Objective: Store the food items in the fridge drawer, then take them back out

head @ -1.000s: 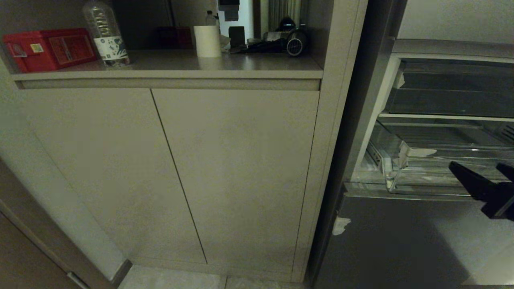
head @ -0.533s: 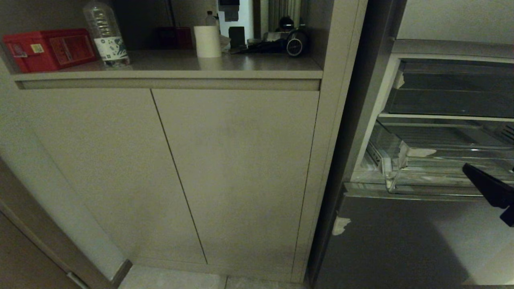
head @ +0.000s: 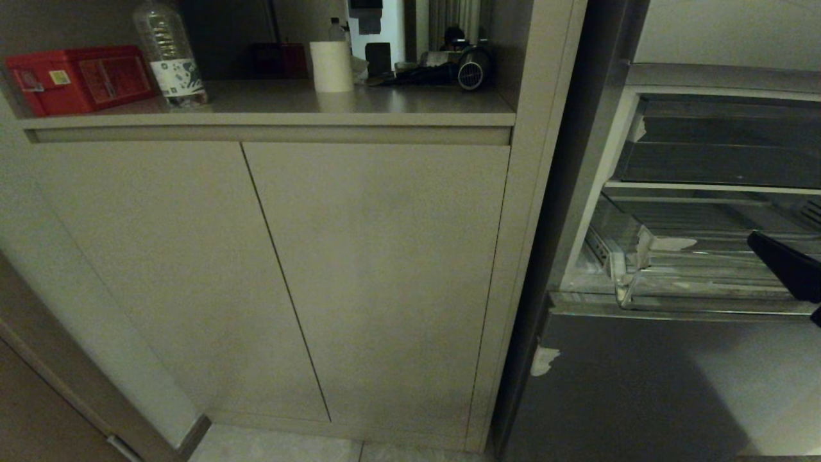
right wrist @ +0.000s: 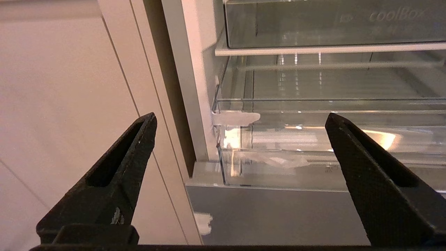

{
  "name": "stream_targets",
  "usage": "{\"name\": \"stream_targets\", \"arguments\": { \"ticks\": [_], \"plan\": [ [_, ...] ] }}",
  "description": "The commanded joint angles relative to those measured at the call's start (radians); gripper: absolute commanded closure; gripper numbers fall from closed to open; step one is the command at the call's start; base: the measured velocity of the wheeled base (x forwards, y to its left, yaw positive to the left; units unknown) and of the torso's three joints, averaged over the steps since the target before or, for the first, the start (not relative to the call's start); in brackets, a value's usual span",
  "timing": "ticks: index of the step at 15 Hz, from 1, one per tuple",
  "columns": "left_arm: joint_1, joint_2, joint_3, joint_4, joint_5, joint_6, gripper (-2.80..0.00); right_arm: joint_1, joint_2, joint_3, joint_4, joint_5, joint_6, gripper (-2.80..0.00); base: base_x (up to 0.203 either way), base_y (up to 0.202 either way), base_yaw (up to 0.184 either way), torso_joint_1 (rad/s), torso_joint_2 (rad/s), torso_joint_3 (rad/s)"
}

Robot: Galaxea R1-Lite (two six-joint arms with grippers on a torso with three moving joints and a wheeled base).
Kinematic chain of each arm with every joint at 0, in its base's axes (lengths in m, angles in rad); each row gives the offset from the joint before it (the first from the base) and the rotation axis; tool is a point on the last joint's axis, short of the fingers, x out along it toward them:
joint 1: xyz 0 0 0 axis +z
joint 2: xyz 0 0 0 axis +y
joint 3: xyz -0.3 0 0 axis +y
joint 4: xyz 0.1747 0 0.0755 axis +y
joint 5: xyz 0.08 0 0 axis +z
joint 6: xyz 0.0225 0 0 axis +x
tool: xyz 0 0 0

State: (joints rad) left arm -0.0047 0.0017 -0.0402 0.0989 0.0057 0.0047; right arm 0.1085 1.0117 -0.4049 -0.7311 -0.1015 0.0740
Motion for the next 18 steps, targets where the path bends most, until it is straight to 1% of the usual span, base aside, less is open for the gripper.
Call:
{"name": "stream_targets", "arguments": {
  "ticks": [1, 4, 5, 7, 10, 12, 15, 18],
  "plan": [
    [0.0, 0.001, 0.0, 0.001, 0.0, 0.0, 0.0, -0.001, 0.007, -0.078, 0.12, -0.003, 0.0, -2.8, 0.0, 0.0, 0.0, 0.0, 0.0, 0.0],
    [0.0, 0.001, 0.0, 0.001, 0.0, 0.0, 0.0, -0.005, 0.03, -0.143, 0.223, -0.004, -0.004, -2.8, 0.0, 0.0, 0.0, 0.0, 0.0, 0.0],
    [0.0, 0.001, 0.0, 0.001, 0.0, 0.0, 0.0, -0.016, 0.052, -0.189, 0.273, -0.007, -0.005, -2.8, 0.0, 0.0, 0.0, 0.0, 0.0, 0.0],
    [0.0, 0.001, 0.0, 0.001, 0.0, 0.0, 0.0, -0.072, 0.092, -0.297, 0.397, -0.008, -0.007, -2.8, 0.0, 0.0, 0.0, 0.0, 0.0, 0.0],
    [0.0, 0.001, 0.0, 0.001, 0.0, 0.0, 0.0, -0.201, 0.206, -0.463, 0.538, -0.003, -0.023, -2.8, 0.0, 0.0, 0.0, 0.0, 0.0, 0.0],
    [0.0, 0.001, 0.0, 0.001, 0.0, 0.0, 0.0, -0.237, 0.277, -0.509, 0.569, -0.002, -0.05, -2.8, 0.0, 0.0, 0.0, 0.0, 0.0, 0.0],
    [0.0, 0.001, -0.001, 0.001, 0.0, 0.0, 0.0, -0.245, 0.37, -0.556, 0.574, -0.001, -0.058, -2.8, 0.0, 0.0, 0.0, 0.0, 0.0, 0.0],
    [0.0, 0.001, 0.0, 0.001, 0.0, 0.0, 0.0, -0.261, 0.467, -0.653, 0.574, -0.001, -0.059, -2.8, 0.0, 0.0, 0.0, 0.0, 0.0, 0.0]
  ]
}}
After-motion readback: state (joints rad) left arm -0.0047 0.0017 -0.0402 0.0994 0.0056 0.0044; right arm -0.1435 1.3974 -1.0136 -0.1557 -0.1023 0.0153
